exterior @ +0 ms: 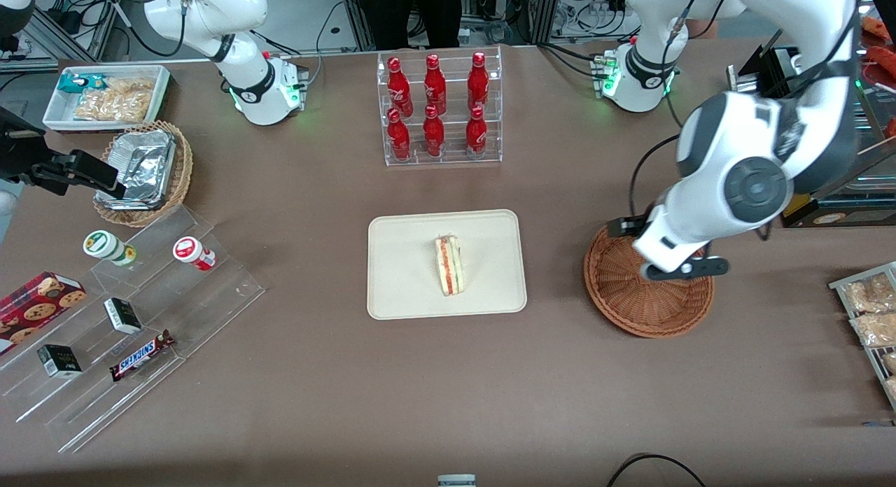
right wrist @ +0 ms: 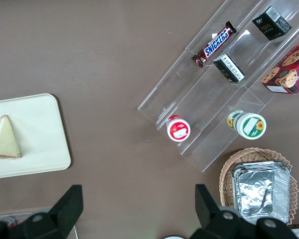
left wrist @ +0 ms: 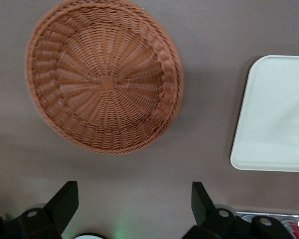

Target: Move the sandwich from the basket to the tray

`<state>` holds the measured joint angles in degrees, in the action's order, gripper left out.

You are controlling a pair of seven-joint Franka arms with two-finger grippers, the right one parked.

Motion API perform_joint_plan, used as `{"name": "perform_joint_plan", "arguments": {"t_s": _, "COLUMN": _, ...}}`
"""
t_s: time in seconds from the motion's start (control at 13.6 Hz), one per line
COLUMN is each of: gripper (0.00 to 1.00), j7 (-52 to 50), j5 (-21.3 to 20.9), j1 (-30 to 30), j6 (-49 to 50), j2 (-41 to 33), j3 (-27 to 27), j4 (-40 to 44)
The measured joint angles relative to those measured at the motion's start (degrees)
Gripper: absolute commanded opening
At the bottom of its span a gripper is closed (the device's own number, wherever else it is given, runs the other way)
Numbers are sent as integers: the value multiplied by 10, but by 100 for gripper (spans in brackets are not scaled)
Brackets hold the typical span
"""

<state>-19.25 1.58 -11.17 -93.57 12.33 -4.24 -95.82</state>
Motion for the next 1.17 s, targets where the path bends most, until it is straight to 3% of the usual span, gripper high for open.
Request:
{"name": "perform_joint_plan", "arguments": {"t_s": 0.59, "gripper": 100, "j7": 140, "j5": -1, "j1": 113, "j6": 105, "j2": -101, "j3": -20, "j4": -1}}
{"name": "perform_joint_plan", "arguments": {"t_s": 1.17, "gripper": 100, "j7": 156, "j5": -19, "j1": 122, "j6": 113, "j2": -144, "j3": 11, "j4": -1}}
